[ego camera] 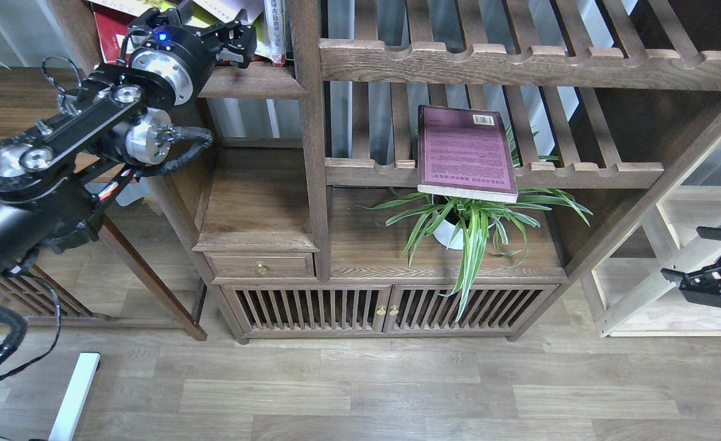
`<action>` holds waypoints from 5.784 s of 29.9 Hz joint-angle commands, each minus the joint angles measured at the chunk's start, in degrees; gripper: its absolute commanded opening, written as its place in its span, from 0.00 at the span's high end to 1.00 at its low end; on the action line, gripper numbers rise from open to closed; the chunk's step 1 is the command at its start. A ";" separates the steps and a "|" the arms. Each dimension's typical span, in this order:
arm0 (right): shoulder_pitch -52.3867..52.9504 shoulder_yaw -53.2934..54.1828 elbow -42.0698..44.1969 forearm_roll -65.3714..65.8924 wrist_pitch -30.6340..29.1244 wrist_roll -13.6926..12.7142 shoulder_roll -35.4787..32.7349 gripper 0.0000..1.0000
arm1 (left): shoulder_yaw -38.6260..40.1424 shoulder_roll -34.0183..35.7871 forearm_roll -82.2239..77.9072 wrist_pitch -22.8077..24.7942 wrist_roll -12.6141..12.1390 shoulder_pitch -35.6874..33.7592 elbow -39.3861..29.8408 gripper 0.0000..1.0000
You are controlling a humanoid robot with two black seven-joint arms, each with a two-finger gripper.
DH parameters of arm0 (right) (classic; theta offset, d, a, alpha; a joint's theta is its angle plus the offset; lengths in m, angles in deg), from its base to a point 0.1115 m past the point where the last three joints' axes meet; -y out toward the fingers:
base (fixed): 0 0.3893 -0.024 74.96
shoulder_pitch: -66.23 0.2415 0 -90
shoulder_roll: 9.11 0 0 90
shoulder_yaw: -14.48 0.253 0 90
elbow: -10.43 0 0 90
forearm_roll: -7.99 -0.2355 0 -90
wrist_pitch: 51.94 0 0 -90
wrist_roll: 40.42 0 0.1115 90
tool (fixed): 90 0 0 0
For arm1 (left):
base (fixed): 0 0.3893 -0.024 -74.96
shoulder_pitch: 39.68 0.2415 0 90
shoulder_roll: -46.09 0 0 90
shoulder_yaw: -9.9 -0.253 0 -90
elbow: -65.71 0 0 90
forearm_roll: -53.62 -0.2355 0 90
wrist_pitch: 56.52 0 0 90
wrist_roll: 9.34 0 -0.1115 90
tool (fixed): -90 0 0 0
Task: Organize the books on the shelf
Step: 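Push the white book into the top shelf with the left gripper, then withdraw the left gripper downward from the top shelf, then reach the right gripper to the maroon book on the middle shelf, then grasp the maroon book with the right gripper and pull it off the shelf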
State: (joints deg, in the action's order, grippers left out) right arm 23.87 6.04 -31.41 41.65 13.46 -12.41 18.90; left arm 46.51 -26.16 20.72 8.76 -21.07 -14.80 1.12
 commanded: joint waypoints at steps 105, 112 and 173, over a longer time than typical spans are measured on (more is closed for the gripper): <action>2.90 -0.87 4.29 21.18 52.61 0.00 35.87 0.12 | -4.89 23.91 -4.37 21.64 4.00 46.67 -16.88 0.20; 3.08 -2.98 8.61 21.53 52.61 0.00 39.66 0.40 | -4.89 23.56 -4.37 21.55 4.00 46.41 -16.44 0.20; -8.61 17.66 -19.16 17.58 52.61 0.00 11.10 1.00 | -5.59 20.75 -5.42 21.55 6.37 44.82 -7.48 0.19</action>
State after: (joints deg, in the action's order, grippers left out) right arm 16.62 22.12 -49.22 59.22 66.06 -12.45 31.86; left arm 40.93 -5.35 15.39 30.32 -14.87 30.01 -6.60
